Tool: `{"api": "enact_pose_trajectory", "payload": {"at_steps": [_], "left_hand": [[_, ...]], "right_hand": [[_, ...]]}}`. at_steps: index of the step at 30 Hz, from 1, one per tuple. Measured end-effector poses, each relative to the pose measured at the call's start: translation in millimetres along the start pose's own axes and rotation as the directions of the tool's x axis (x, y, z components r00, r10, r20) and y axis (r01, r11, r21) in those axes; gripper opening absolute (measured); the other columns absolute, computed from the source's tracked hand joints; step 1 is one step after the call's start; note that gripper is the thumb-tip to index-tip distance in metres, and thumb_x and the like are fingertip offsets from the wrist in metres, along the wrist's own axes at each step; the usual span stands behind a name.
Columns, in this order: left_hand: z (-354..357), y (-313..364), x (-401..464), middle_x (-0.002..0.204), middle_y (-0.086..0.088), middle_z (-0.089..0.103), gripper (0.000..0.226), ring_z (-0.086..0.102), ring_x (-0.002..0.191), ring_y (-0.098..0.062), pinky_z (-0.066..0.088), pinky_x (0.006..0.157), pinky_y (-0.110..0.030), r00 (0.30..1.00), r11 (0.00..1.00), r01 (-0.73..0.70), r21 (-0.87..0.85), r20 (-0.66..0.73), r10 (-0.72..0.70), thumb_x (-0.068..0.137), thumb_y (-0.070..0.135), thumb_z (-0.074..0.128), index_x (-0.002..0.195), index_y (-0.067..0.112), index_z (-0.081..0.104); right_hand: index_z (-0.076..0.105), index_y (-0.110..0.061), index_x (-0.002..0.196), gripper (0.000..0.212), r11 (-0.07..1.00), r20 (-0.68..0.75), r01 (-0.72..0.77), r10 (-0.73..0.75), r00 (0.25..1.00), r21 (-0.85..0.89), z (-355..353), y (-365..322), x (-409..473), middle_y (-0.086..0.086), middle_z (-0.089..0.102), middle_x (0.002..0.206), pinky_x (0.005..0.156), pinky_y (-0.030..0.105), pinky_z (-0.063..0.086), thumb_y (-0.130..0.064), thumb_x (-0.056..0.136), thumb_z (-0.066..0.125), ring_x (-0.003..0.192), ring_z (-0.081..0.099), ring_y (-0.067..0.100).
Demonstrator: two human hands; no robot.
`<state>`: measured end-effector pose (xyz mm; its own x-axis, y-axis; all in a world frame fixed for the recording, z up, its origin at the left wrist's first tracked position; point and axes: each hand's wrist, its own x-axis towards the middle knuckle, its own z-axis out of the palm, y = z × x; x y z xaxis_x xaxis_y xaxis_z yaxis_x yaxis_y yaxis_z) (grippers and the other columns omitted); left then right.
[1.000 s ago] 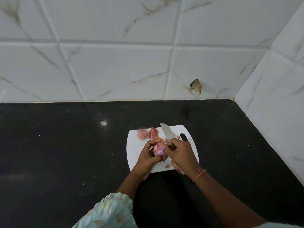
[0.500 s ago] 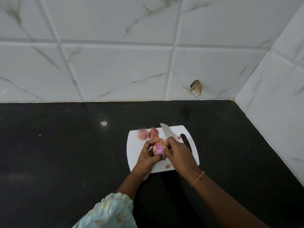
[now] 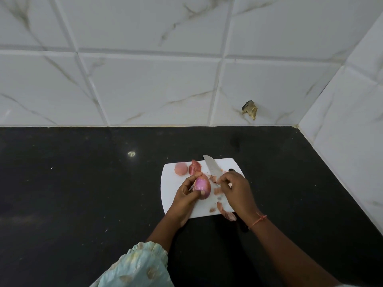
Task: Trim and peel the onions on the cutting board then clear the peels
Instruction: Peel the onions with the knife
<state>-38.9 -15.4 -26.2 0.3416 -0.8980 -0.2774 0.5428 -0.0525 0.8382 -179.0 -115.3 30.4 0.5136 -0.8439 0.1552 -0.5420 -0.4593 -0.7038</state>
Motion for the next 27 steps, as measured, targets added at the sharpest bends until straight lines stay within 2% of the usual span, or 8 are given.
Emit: {"api": "enact_pose_trajectory", "payload": {"at_steps": [2,4,7,9,15,19,22,27], "left_hand": [[1,0,1,0.136,-0.017,0.061,0.050,0.063,0.122,-0.033,0.055,0.096,-0.040,0.999,0.996,0.022,-0.089,-0.023,-0.024,0.084,0.010,0.066,0.133,0.015,0.059],[1,0,2,0.136,-0.020,0.060,0.050,0.062,0.123,-0.034,0.053,0.100,-0.043,0.999,0.992,0.028,-0.126,-0.037,-0.033,0.085,0.012,0.067,0.133,0.013,0.056],[1,-3,1,0.131,-0.019,0.064,0.059,0.062,0.120,-0.036,0.052,0.100,-0.044,1.000,0.997,-0.008,-0.076,-0.026,0.006,0.073,0.019,0.077,0.129,0.016,0.058],[0,-5,1,0.130,-0.018,0.064,0.062,0.060,0.122,-0.039,0.050,0.104,-0.049,0.999,0.999,-0.043,-0.025,-0.009,0.043,0.069,0.019,0.079,0.128,0.017,0.059],[1,-3,2,0.124,-0.001,0.069,0.067,0.062,0.121,-0.030,0.050,0.105,-0.051,0.997,0.994,-0.071,0.082,0.015,0.070,0.063,0.017,0.084,0.125,0.021,0.059],[-1,-4,2,0.128,-0.008,0.066,0.070,0.060,0.123,-0.033,0.050,0.106,-0.050,0.997,0.996,-0.072,0.048,-0.002,0.073,0.062,0.019,0.086,0.126,0.019,0.057],[-2,-5,2,0.131,-0.011,0.064,0.070,0.059,0.124,-0.034,0.049,0.107,-0.051,0.997,0.996,-0.076,0.045,-0.006,0.077,0.064,0.019,0.088,0.127,0.018,0.057],[-2,-5,2,0.128,-0.007,0.066,0.059,0.064,0.119,-0.028,0.052,0.102,-0.045,0.997,0.992,-0.070,0.101,-0.006,0.071,0.073,0.009,0.083,0.126,0.017,0.057]], "right_hand": [[0.067,-0.012,0.082,0.020,0.999,0.021,-0.022,0.022,1.000,0.025,2,-4,0,-0.004,0.059,0.084,0.071,0.030,0.047,-0.011,0.096,0.052,0.079,0.058,0.011],[0.065,-0.010,0.076,0.024,0.999,0.002,-0.021,0.021,1.000,0.041,6,-6,-1,-0.001,0.058,0.077,0.069,0.038,0.047,-0.015,0.096,0.054,0.075,0.056,0.017],[0.067,-0.015,0.086,0.004,0.986,-0.014,-0.035,0.038,0.999,0.163,9,-17,-6,-0.005,0.065,0.082,0.069,0.031,0.053,-0.017,0.089,0.068,0.076,0.062,0.011],[0.070,-0.017,0.092,0.007,0.964,0.038,-0.088,0.081,0.996,0.250,10,-25,-8,-0.008,0.069,0.084,0.072,0.027,0.055,-0.018,0.085,0.072,0.077,0.065,0.005],[0.069,-0.013,0.083,0.012,0.992,0.049,-0.020,0.014,0.999,0.121,13,-26,-9,-0.006,0.069,0.073,0.070,0.033,0.056,-0.020,0.077,0.076,0.069,0.065,0.005],[0.067,-0.012,0.077,0.011,0.996,0.036,0.012,-0.015,0.999,0.091,13,-23,-9,-0.005,0.067,0.068,0.070,0.035,0.053,-0.018,0.078,0.075,0.066,0.064,0.008],[0.070,-0.012,0.083,0.008,0.991,0.021,0.006,-0.008,1.000,0.131,13,-23,-10,-0.005,0.069,0.072,0.070,0.034,0.056,-0.017,0.080,0.075,0.070,0.066,0.006],[0.069,-0.014,0.090,0.021,0.995,0.035,-0.018,0.014,0.999,0.097,16,-22,-13,-0.006,0.070,0.075,0.068,0.031,0.057,-0.028,0.077,0.077,0.070,0.066,0.005]]}}
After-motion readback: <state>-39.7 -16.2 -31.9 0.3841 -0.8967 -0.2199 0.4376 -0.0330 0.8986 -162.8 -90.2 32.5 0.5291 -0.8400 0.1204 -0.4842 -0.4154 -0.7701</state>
